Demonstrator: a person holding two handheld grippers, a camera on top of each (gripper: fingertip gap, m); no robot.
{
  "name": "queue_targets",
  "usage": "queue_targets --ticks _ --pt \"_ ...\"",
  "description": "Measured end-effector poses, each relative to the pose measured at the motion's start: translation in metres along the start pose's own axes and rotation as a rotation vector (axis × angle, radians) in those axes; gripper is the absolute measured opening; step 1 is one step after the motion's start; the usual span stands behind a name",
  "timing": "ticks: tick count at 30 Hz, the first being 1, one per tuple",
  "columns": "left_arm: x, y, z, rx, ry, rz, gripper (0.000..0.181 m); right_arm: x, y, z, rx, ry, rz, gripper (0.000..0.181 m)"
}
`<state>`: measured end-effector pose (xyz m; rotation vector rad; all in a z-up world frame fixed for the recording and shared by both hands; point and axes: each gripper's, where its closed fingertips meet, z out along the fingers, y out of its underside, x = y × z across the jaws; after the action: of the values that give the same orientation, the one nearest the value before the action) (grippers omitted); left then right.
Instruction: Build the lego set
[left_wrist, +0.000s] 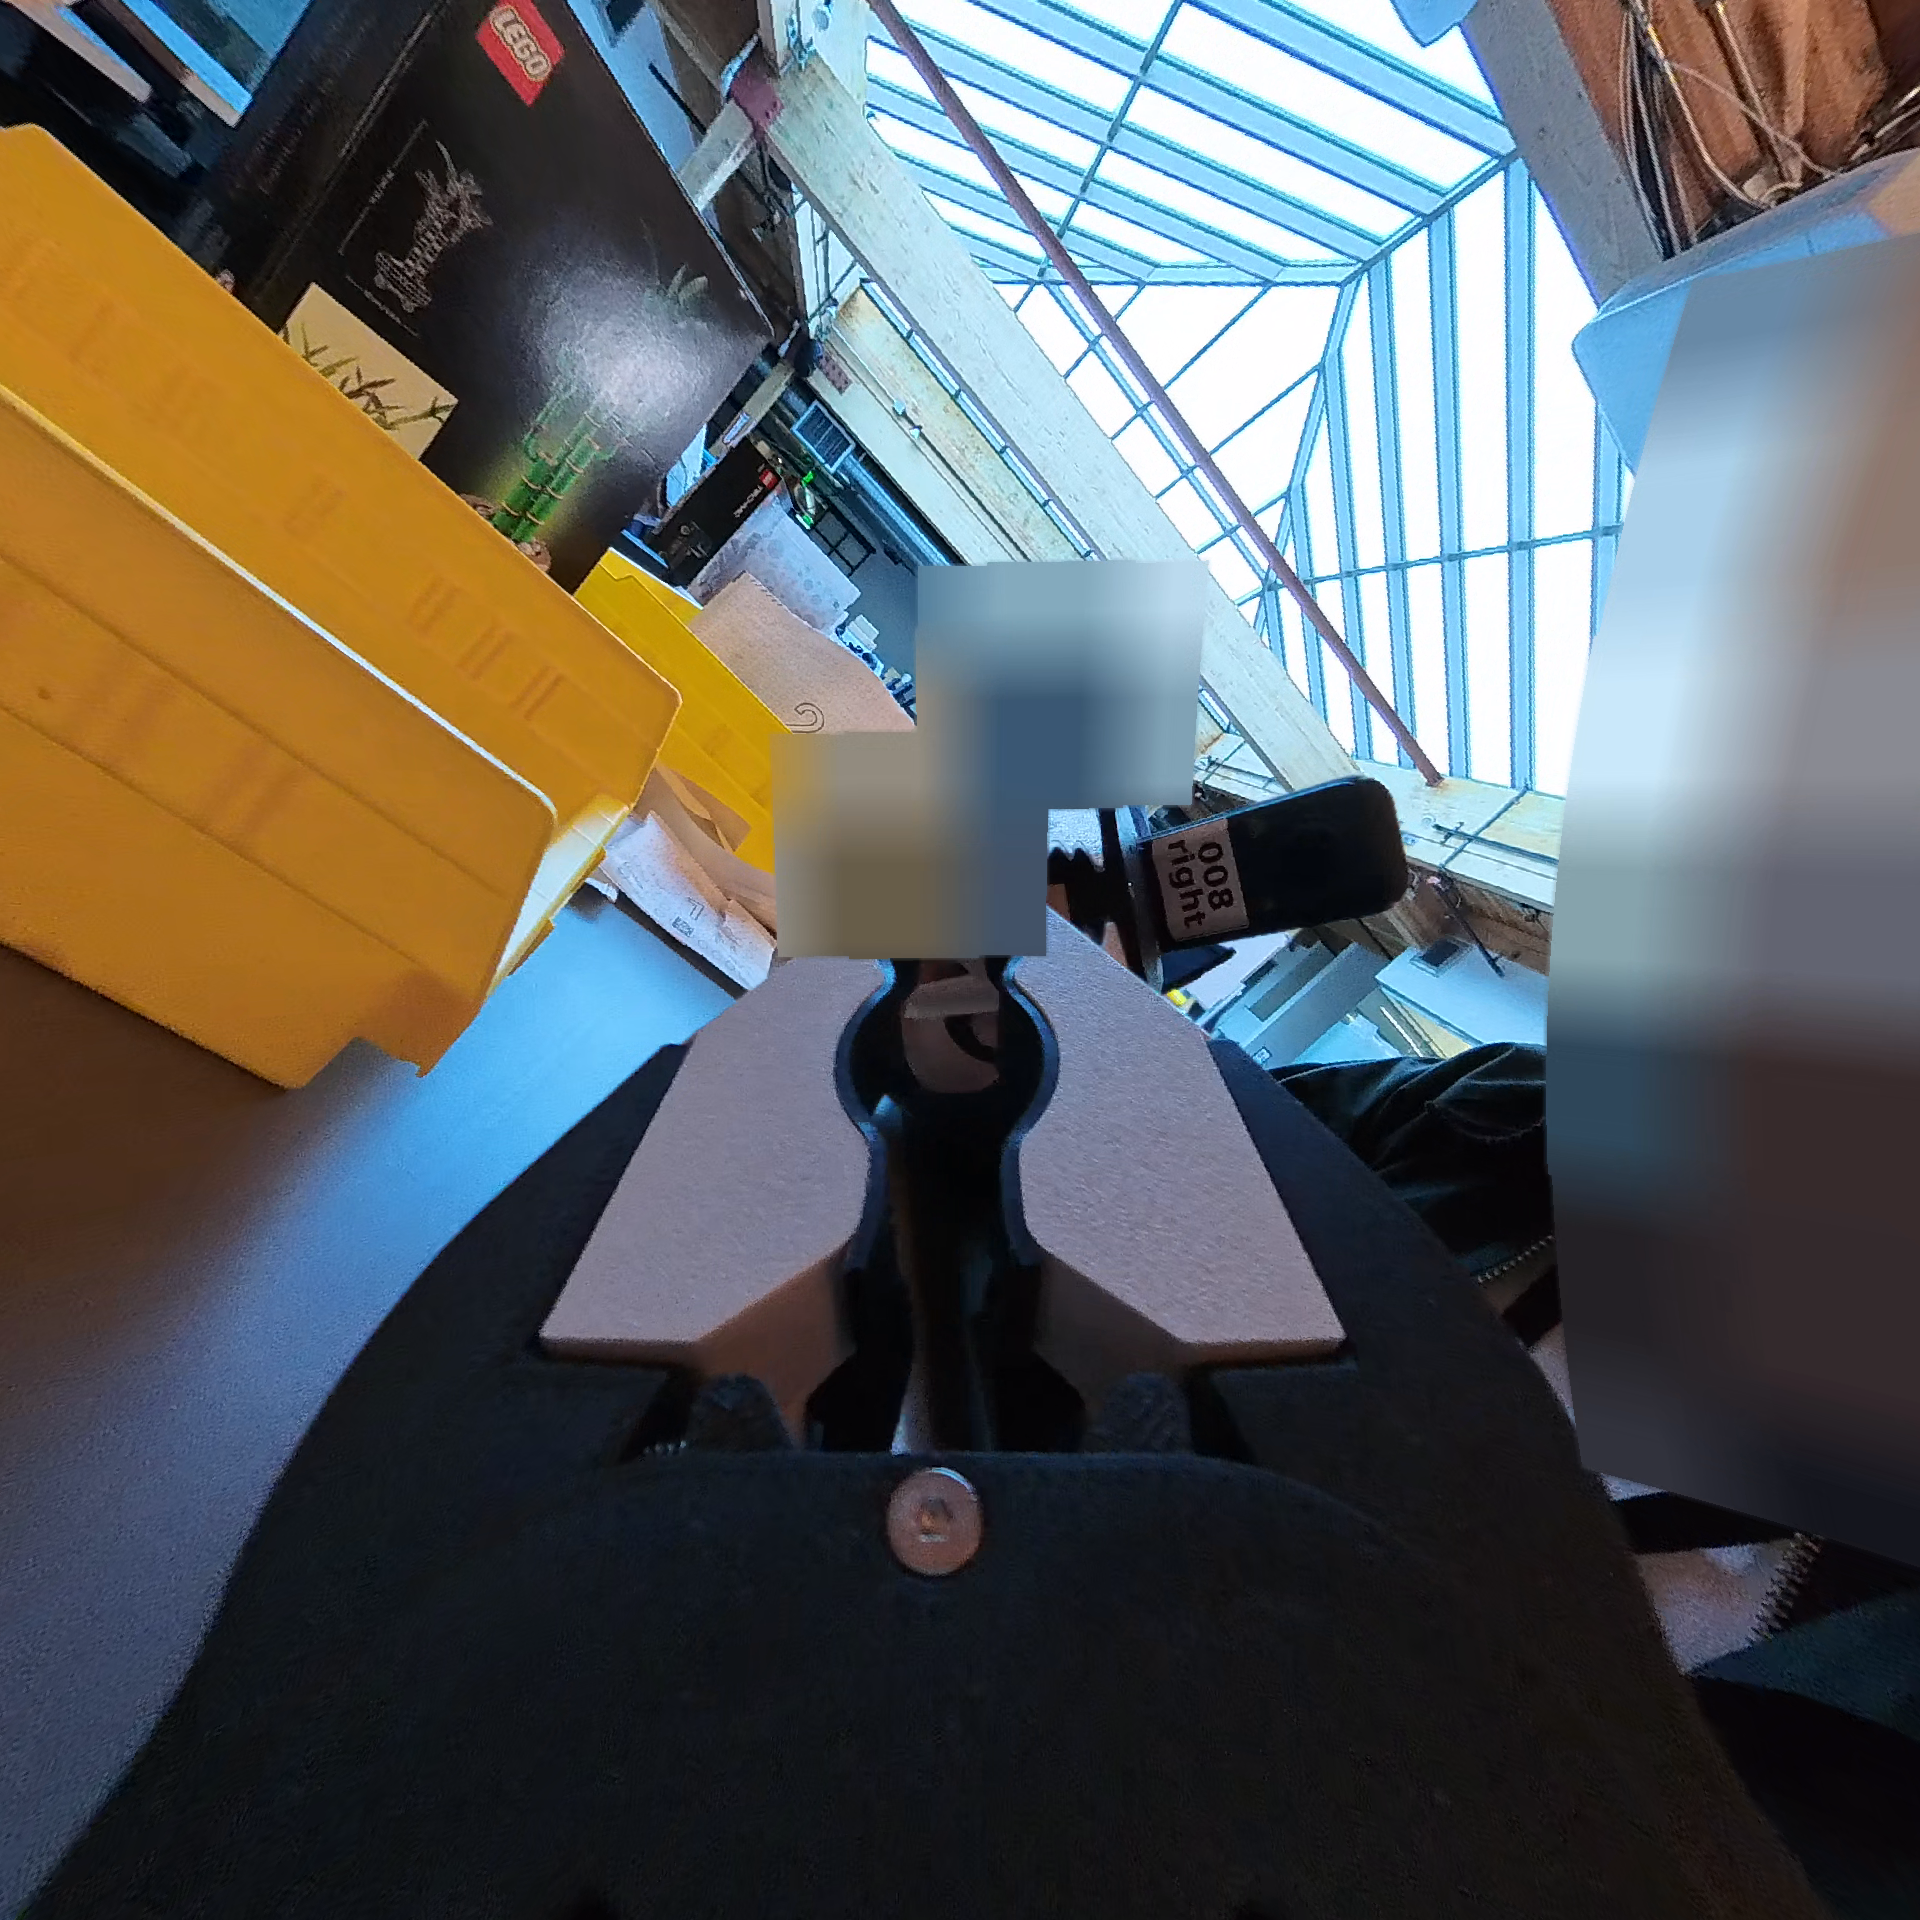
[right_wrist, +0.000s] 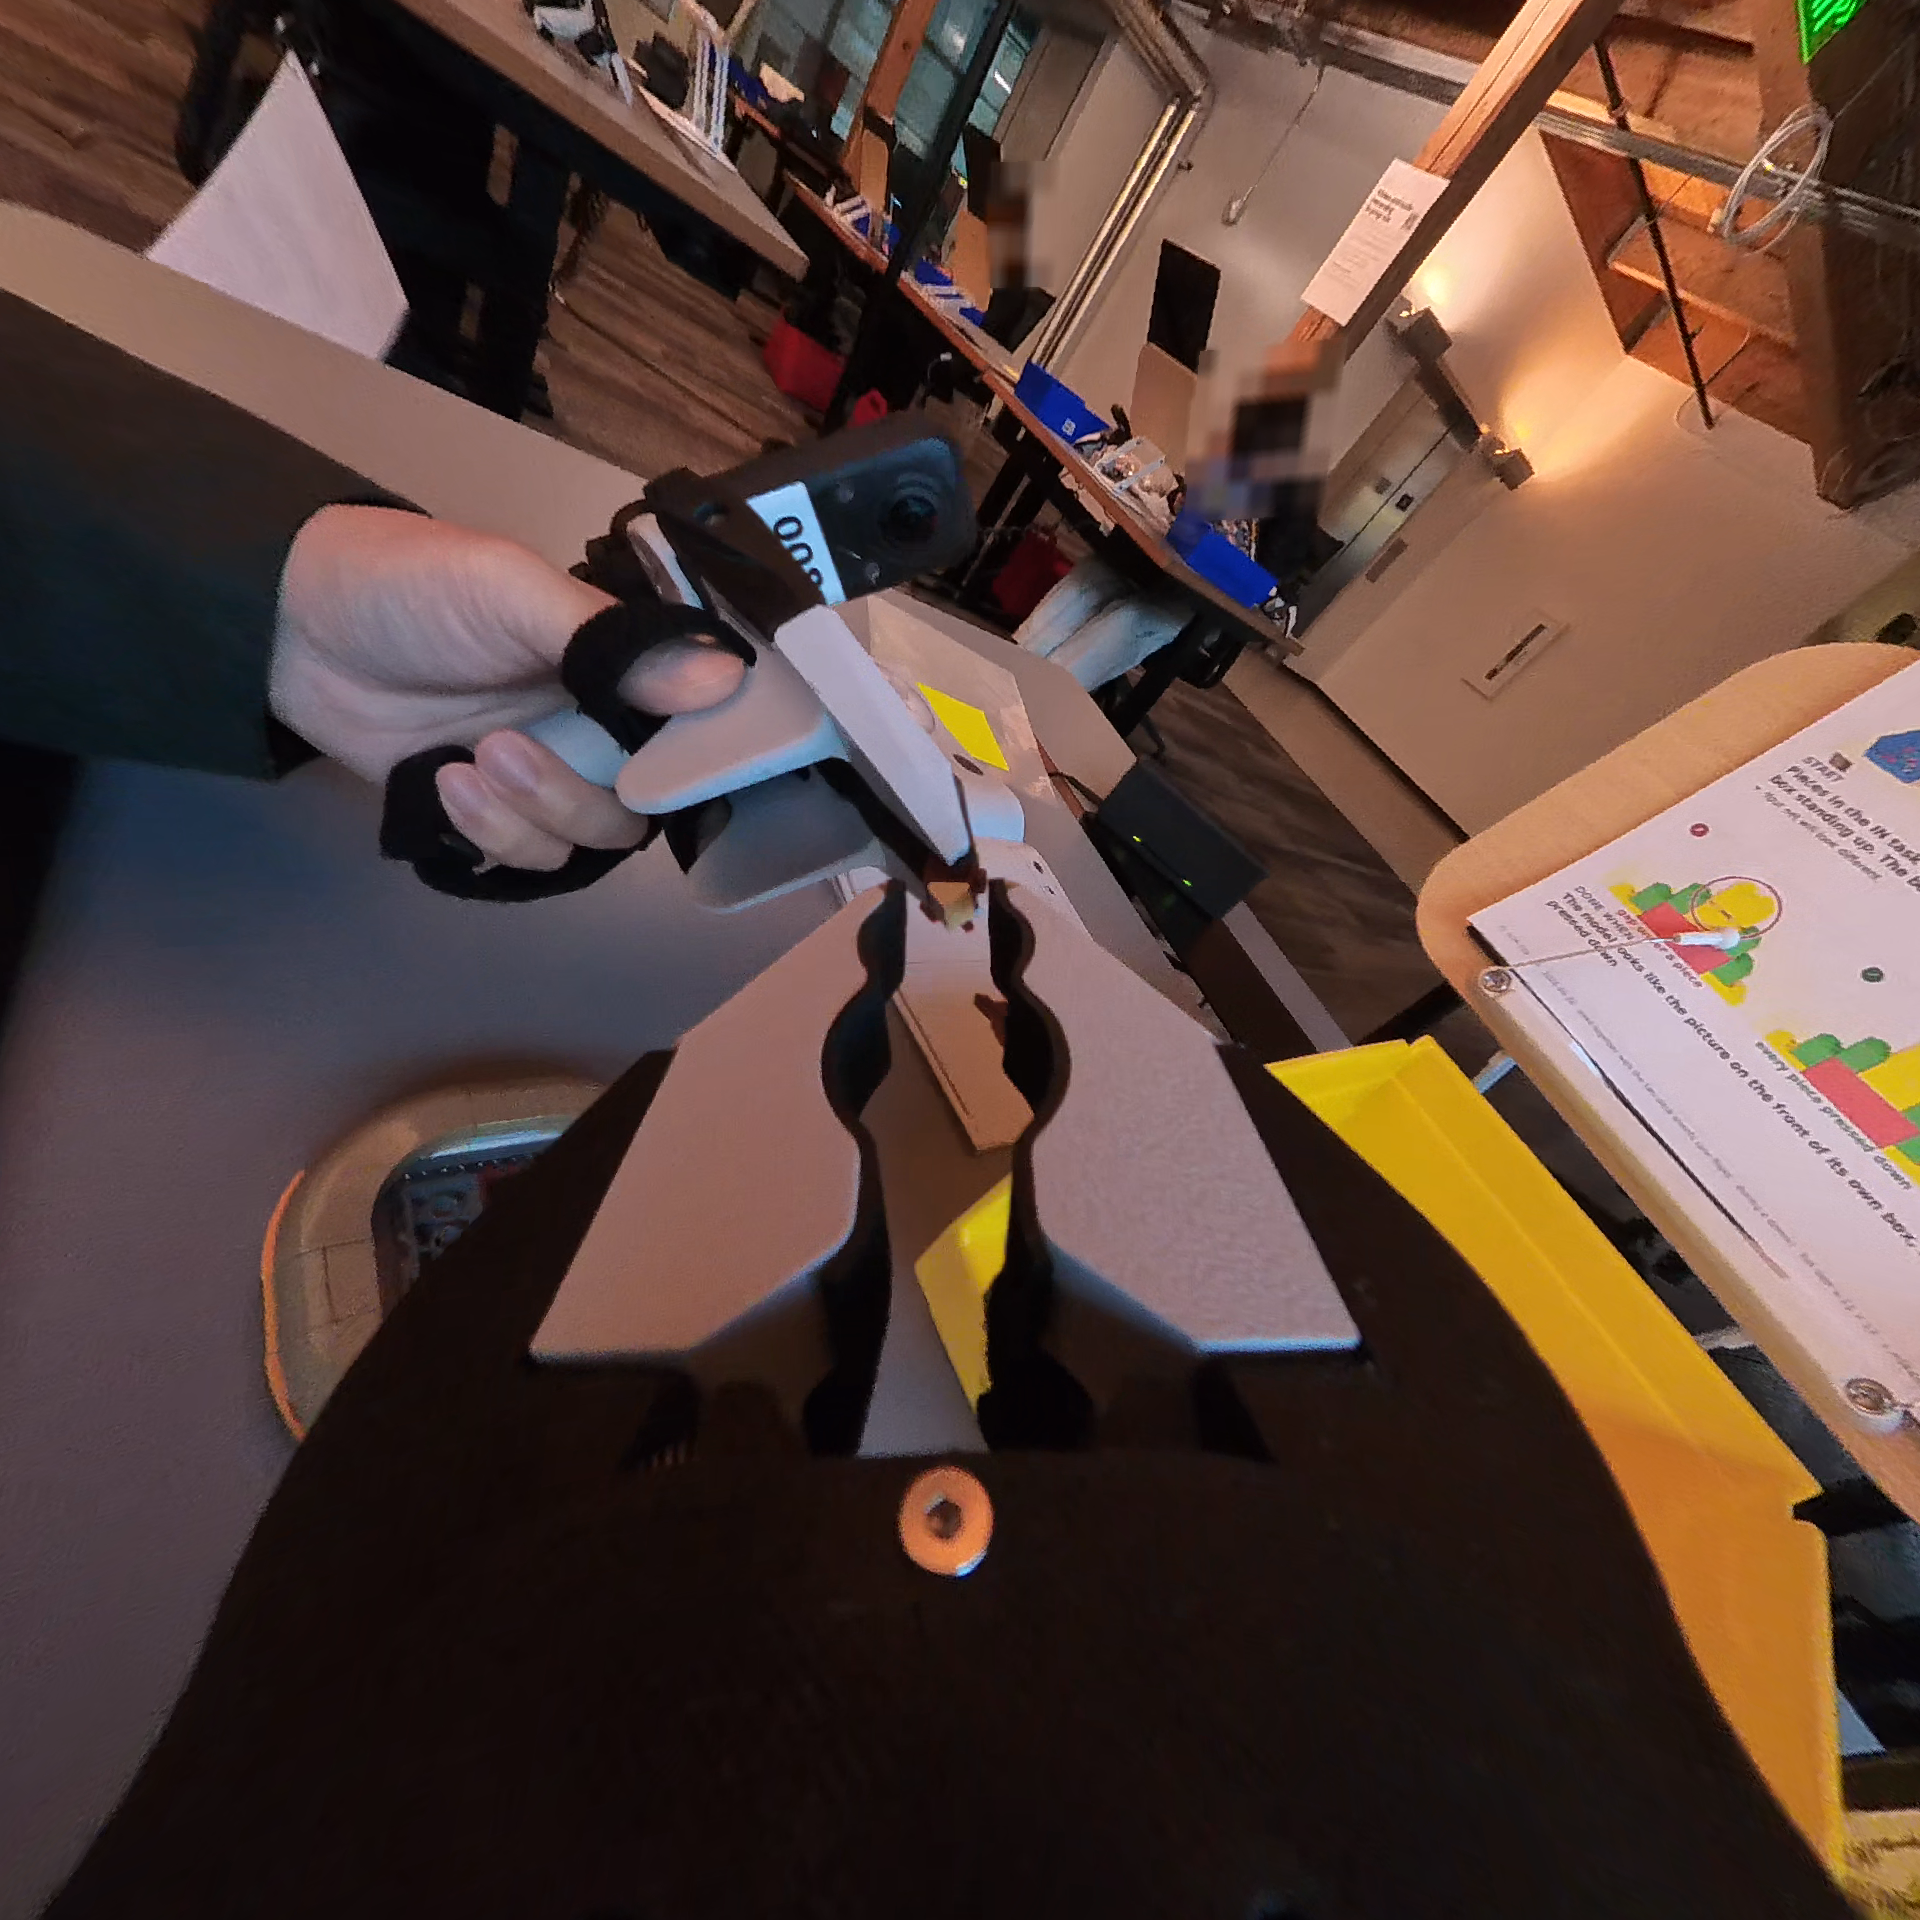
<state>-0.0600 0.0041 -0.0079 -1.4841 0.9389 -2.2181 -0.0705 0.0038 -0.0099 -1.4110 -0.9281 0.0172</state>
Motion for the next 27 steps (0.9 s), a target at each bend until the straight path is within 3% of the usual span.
queue_targets --ticks 3,16,19,20,22,25,27 --pt "0.001 0.0 0.001 0.007 0.0 -0.005 0.009 0.001 0.0 0.0 -0.004 0.01 -0.02 0.006" --pt "0.008 -0.006 0.0 0.013 -0.014 0.012 0.009 0.003 -0.007 -0.003 -0.023 0.047 -0.149 0.004" --pt "0.003 -0.07 -0.063 0.375 0.002 -0.071 0.009 0.023 -0.015 -0.02 0.021 0.131 -0.145 0.004" --pt "-0.003 -0.076 -0.079 0.398 -0.018 -0.06 0.008 0.031 -0.018 -0.026 0.042 0.138 -0.099 0.004" --pt "-0.007 -0.069 -0.077 0.322 -0.025 -0.021 0.009 0.031 -0.03 -0.035 0.151 0.047 0.043 0.004" --pt "0.016 -0.05 -0.043 0.221 0.124 -0.008 0.009 0.021 -0.057 -0.056 0.416 -0.251 0.342 0.004" --pt "0.026 -0.032 -0.023 0.136 0.177 -0.013 0.009 0.032 -0.072 -0.078 0.584 -0.405 0.574 0.004"
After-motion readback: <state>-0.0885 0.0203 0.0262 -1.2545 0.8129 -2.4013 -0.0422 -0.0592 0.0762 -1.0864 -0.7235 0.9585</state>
